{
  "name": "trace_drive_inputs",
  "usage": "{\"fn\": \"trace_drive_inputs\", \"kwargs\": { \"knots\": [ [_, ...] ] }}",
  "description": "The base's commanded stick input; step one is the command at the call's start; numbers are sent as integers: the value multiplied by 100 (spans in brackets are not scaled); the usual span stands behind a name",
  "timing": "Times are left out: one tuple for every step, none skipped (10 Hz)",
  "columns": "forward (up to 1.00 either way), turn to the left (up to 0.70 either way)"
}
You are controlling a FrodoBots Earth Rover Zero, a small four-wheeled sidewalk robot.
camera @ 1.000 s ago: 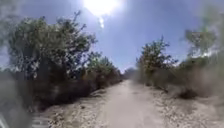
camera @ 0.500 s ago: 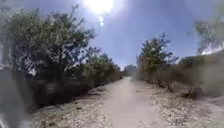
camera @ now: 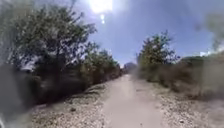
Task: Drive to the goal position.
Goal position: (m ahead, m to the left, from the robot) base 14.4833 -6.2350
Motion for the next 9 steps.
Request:
{"fn": "trace_drive_inputs", "kwargs": {
  "knots": [
    [44, 2],
    [44, 2],
    [44, 2],
    [44, 2],
    [44, 2],
    [44, 2],
    [44, 2],
    [44, 2],
    [44, 2]
  ]
}}
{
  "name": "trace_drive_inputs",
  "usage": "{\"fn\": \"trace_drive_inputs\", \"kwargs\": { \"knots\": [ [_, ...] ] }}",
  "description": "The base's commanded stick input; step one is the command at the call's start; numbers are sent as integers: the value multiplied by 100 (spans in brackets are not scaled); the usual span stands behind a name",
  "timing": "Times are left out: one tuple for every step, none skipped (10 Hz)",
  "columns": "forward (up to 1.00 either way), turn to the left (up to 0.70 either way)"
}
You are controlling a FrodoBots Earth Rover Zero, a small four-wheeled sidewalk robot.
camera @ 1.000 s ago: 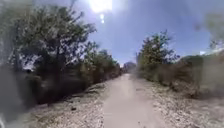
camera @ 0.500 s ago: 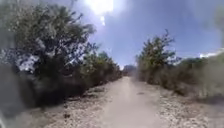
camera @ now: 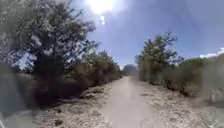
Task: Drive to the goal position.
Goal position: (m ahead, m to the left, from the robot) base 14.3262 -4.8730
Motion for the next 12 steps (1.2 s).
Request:
{"fn": "trace_drive_inputs", "kwargs": {
  "knots": [
    [44, 2],
    [44, 2],
    [44, 2],
    [44, 2],
    [44, 2],
    [44, 2],
    [44, 2],
    [44, 2],
    [44, 2],
    [44, 2],
    [44, -9],
    [44, -27]
  ]
}}
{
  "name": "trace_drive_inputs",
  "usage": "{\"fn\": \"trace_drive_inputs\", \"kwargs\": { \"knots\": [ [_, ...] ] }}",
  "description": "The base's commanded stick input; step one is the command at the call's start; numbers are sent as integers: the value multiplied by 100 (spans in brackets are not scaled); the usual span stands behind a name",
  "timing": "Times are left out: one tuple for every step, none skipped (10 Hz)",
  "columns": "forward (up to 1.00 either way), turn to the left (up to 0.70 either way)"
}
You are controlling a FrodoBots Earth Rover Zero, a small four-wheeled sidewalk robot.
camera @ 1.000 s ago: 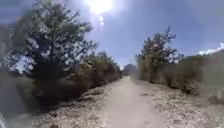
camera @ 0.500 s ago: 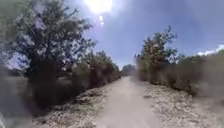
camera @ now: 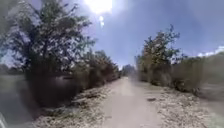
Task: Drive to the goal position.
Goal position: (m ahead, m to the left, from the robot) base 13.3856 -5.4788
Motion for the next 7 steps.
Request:
{"fn": "trace_drive_inputs", "kwargs": {
  "knots": [
    [44, -27],
    [44, 2],
    [44, 2],
    [44, 2],
    [44, 2],
    [44, 2],
    [44, 2]
  ]
}}
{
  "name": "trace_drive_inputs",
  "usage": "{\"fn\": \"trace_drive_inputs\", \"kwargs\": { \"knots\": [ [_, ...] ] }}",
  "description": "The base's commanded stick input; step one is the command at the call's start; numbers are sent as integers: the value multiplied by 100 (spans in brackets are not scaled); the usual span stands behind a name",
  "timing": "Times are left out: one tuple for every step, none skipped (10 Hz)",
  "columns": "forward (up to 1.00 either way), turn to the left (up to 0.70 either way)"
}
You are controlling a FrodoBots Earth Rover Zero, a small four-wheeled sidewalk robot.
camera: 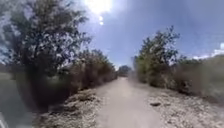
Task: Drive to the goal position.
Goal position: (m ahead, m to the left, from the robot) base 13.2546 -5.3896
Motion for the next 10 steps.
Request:
{"fn": "trace_drive_inputs", "kwargs": {
  "knots": [
    [44, 2],
    [44, 2],
    [44, 2],
    [44, 2],
    [44, 2],
    [44, 2],
    [44, 2],
    [44, 2],
    [44, 2],
    [44, 2]
  ]
}}
